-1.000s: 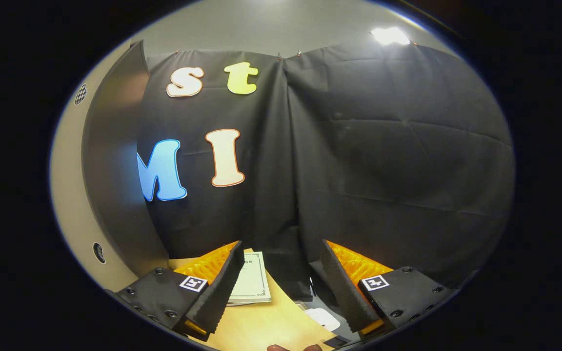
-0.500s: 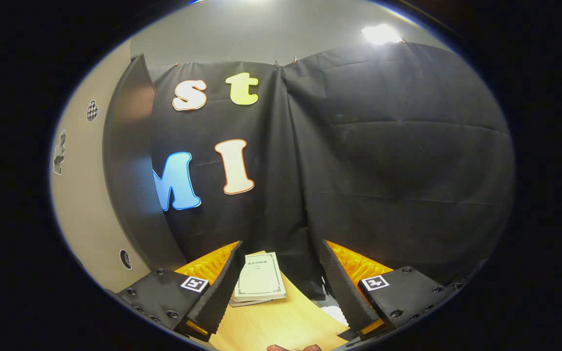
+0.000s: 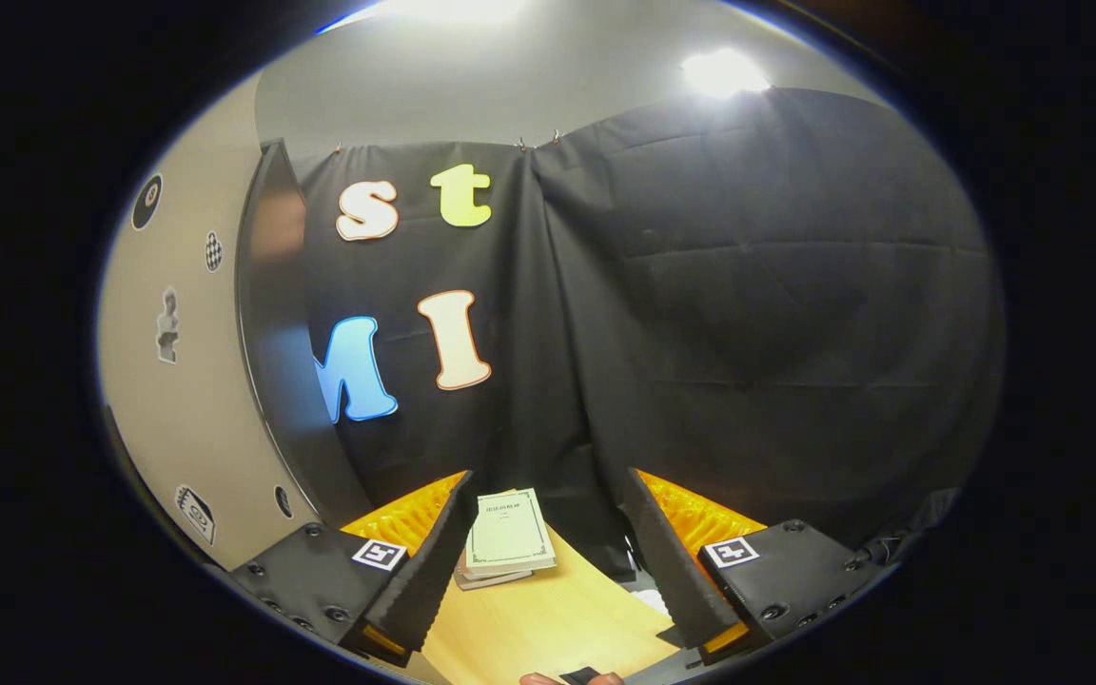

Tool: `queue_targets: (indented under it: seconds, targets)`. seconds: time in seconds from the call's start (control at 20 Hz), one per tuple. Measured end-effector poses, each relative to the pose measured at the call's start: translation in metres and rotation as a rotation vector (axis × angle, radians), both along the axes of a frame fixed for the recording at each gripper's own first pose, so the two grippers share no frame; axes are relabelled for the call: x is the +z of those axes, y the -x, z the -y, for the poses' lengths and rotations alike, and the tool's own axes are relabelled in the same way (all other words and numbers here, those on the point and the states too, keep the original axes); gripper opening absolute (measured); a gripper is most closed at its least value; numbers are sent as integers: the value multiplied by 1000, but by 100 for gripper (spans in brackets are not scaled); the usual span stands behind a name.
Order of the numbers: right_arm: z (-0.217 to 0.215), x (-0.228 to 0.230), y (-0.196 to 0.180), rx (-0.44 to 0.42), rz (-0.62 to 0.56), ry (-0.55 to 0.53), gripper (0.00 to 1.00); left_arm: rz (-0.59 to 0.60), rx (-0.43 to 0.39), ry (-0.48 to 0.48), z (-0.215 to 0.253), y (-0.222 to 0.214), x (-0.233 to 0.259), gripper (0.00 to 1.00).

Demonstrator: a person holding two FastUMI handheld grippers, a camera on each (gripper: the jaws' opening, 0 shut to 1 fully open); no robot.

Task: Open the cabinet door with the right hand, grasp the bottle in the cabinet with the left hand and place it on the coaster, then close the cabinet door with the right hand.

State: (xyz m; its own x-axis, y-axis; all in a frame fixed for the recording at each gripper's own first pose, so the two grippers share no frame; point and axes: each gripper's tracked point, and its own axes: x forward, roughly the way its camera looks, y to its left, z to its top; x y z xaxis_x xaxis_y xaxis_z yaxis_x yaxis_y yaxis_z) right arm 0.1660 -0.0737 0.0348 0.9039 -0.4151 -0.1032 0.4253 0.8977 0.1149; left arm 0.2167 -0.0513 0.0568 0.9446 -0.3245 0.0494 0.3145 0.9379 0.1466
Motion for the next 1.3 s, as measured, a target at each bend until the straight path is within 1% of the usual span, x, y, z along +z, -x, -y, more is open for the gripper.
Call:
queue_targets:
  seconds: [0.1,0.15,0.2,0.3,0.5,0.65,0.7,0.8,0.85,0.95,1.15,1.25,1.3]
  targets:
    - [-8,3,9,13,22,-15,98,4,42,-25,-28,16,-22,74]
    - [-14,6,14,28,43,-16,93,-3,66,-29,-41,24,-37,73]
    - [-17,10,18,41,60,-12,98,-14,90,-25,-54,31,-54,73]
    - [-17,15,27,41,88,-14,98,-29,120,-9,-74,46,-87,72]
    - [-12,17,38,7,108,-3,98,-95,127,20,-96,66,-166,72]
    - [-15,12,40,12,96,-10,98,-88,135,47,-107,78,-210,72]
    - [-14,8,40,10,89,-15,98,-87,143,37,-108,78,-225,73]
    - [-13,5,46,-1,92,-29,98,-102,154,-16,-104,78,-260,73]
    - [-12,2,48,-14,96,-37,98,-106,149,-36,-102,77,-274,71]
    - [-6,-6,54,-46,78,-41,98,-110,138,-58,-97,72,-298,73]
    - [-3,-15,62,-59,43,-36,98,-115,130,-28,-94,77,-336,73]
    - [0,-18,64,-74,32,-48,98,-149,153,-13,-98,74,-357,73]
    - [2,-19,66,-86,30,-52,98,-185,172,-8,-103,73,-371,72]
